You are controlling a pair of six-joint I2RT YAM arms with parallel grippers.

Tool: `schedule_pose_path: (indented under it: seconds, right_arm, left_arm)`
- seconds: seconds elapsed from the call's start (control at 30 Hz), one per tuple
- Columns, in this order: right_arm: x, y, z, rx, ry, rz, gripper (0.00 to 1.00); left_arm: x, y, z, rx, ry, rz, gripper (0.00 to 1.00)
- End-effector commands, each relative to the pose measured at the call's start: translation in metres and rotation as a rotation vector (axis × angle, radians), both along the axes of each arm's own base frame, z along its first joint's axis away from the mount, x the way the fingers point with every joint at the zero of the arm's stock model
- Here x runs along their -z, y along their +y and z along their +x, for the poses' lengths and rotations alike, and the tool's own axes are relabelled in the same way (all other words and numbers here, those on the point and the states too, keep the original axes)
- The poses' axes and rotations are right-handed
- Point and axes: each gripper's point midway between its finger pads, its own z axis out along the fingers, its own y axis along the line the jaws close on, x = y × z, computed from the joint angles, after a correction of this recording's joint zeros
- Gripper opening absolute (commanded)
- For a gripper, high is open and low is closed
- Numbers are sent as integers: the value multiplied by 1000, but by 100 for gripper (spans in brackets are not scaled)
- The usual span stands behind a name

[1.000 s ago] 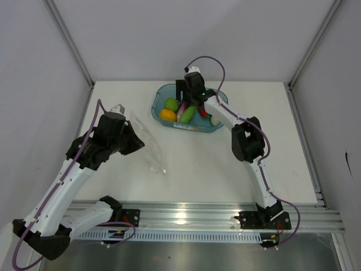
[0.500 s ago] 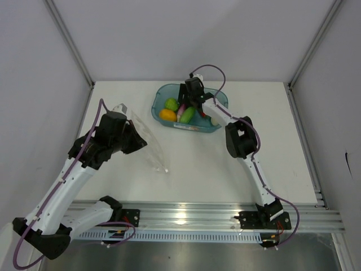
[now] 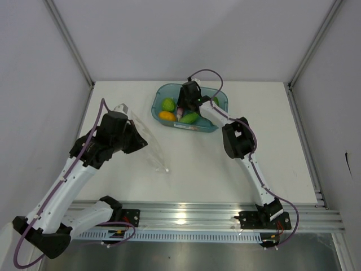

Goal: Place the food in the zip-top bag and seal the zipper
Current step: Pick up the fake vegetable from the bin.

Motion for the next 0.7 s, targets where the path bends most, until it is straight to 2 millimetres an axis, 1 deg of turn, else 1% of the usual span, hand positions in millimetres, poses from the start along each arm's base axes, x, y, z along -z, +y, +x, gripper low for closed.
schedule_pose_path:
  seconds: [0.0, 0.03, 0.07, 0.1, 0.13, 0.2, 0.23, 0.27, 0.3, 0.33, 0.37, 0.4, 0.43, 0.47, 0.5, 0.53, 0.6, 0.63, 0.67]
  right_arm:
    - [-32, 2, 13, 5, -82, 32, 42]
    - [-37, 1, 14, 1, -94, 33, 28]
    - [-46, 0, 16, 0, -109, 34, 21]
    - [-60, -3, 17, -2, -132, 31, 14]
    - [-69, -5, 18, -3, -148, 31, 3]
    - [-83, -9, 18, -20, -178, 14, 2]
    - [-106, -10, 18, -26, -214, 22, 2]
    - [-116, -11, 17, -29, -231, 22, 2]
    - [-121, -13, 13, -38, -237, 11, 2]
    - [-152, -15, 10, -38, -287, 33, 2]
    - [-165, -17, 8, -43, -308, 39, 2]
    - [-164, -18, 1, -55, -303, 39, 2]
    - [-201, -20, -5, -65, -368, 62, 3]
    - [-212, -20, -11, -75, -384, 66, 3]
    - [-213, -22, -17, -83, -382, 56, 3]
    - [-241, -25, -28, -95, -424, 64, 3]
    - [-258, -27, -43, -118, -442, 71, 3]
    - [-251, -29, -52, -125, -432, 66, 2]
    - [-282, -33, -69, -136, -477, 95, 1]
  left_arm:
    - [2, -5, 3, 37, -3, 10, 1]
    - [2, -6, 5, 36, -1, 13, 1]
    - [6, -6, 7, 32, 17, 22, 0]
    - [6, -6, 8, 31, 20, 25, 1]
    - [6, -8, 9, 34, 28, 24, 0]
    - [9, -10, 11, 29, 54, 26, 1]
    - [9, -11, 11, 28, 58, 24, 1]
    - [4, -12, 12, 22, 57, 14, 1]
    - [4, -13, 13, 21, 62, 10, 1]
    - [3, -15, 13, 23, 62, 3, 0]
    - [-1, -15, 14, 15, 62, -7, 1]
    - [2, -15, 15, 11, 78, -1, 1]
    - [-1, -21, 14, 30, 93, -24, 1]
    - [-5, -22, 15, 26, 97, -33, 1]
    - [-1, -23, 14, 27, 121, -28, 0]
    - [-7, -27, 16, 37, 119, -44, 1]
    - [-3, -29, 15, 40, 149, -44, 1]
    - [-5, -29, 16, 35, 153, -55, 0]
    - [-6, -33, 15, 46, 166, -71, 1]
